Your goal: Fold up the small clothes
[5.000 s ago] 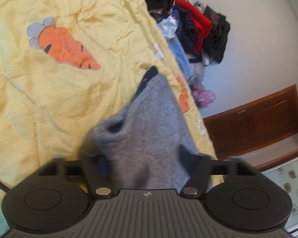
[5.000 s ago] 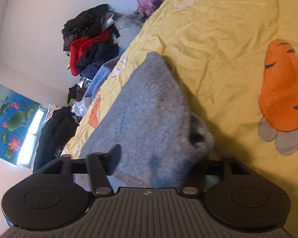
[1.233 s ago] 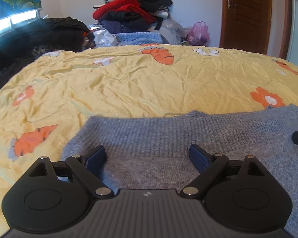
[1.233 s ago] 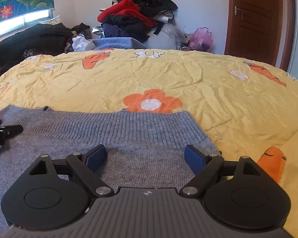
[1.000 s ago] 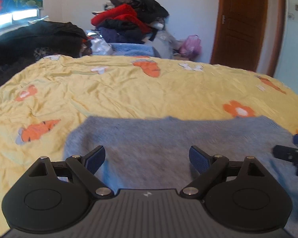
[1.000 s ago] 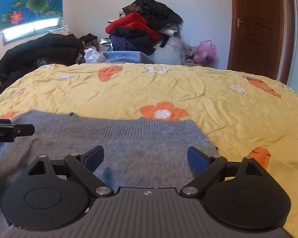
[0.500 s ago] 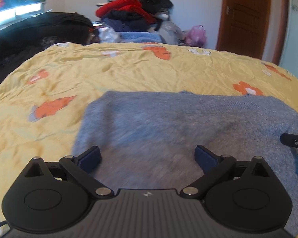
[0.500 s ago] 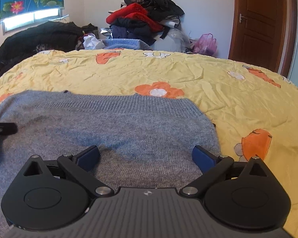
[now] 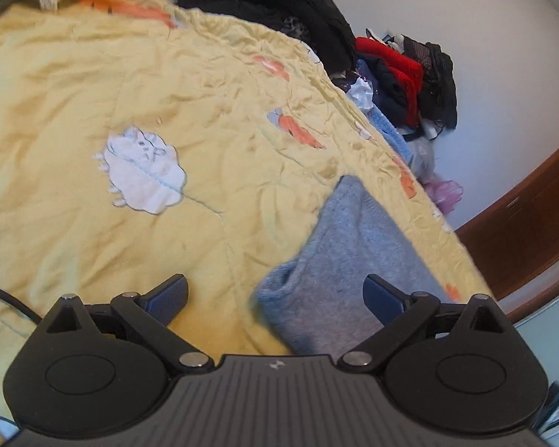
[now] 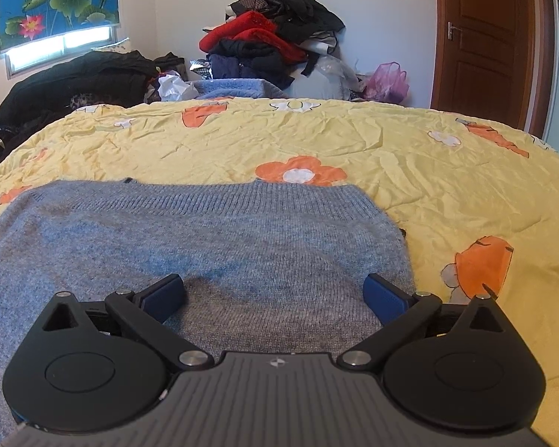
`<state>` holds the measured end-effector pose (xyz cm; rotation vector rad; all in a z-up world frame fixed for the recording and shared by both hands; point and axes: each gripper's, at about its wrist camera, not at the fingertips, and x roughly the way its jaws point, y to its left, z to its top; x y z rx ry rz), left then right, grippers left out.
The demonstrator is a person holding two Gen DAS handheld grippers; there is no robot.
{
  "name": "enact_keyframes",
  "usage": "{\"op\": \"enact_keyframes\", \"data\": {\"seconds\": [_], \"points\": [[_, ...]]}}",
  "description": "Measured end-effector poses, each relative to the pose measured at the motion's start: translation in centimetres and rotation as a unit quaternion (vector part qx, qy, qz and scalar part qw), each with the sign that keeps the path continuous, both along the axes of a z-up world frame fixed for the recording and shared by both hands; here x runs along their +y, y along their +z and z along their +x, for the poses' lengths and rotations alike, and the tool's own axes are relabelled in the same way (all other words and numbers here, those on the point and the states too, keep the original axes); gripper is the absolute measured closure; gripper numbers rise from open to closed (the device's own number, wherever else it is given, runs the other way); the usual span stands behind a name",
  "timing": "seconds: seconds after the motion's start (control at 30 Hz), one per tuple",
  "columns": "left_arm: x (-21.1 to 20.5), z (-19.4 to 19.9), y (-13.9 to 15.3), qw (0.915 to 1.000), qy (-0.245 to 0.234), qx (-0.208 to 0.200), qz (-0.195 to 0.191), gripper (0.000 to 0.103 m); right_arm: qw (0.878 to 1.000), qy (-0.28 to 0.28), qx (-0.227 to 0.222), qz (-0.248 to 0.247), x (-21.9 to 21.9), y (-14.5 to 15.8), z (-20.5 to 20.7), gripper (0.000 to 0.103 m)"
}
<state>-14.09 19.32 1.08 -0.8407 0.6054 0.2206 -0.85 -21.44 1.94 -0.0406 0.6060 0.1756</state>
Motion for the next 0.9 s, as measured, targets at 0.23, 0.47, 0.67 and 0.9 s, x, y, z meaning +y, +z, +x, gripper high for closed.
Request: {"op": "enact_keyframes", "data": {"seconds": [0.23, 0.47, 0.67, 0.9], "points": [[-1.1, 2.5, -0.6, 0.9959, -0.026, -0.010, -0.086, 0.005, 1.000, -0.001, -0.004, 0.017, -0.4, 0.1, -0.2, 0.000], [-2.0, 4.4, -1.3, 0.9966, -0.039, 0.036, -0.063, 0.072, 1.000, 0.001, -0.005, 0.030, -0.8, 0.1, -0.2, 0.000], [-2.9, 4.7, 0.0, 0.9984, -0.039, 0.042, -0.004, 0.096, 0.999, 0.001, -0.007, 0.042, -1.1, 0.1, -0.2, 0.000], [-8.8, 5.9, 5.3, 0.9841, -0.128, -0.029, 0.120, 0.097, 0.998, 0.002, -0.009, 0.064, -1.7, 0.2, -0.4, 0.000]]}}
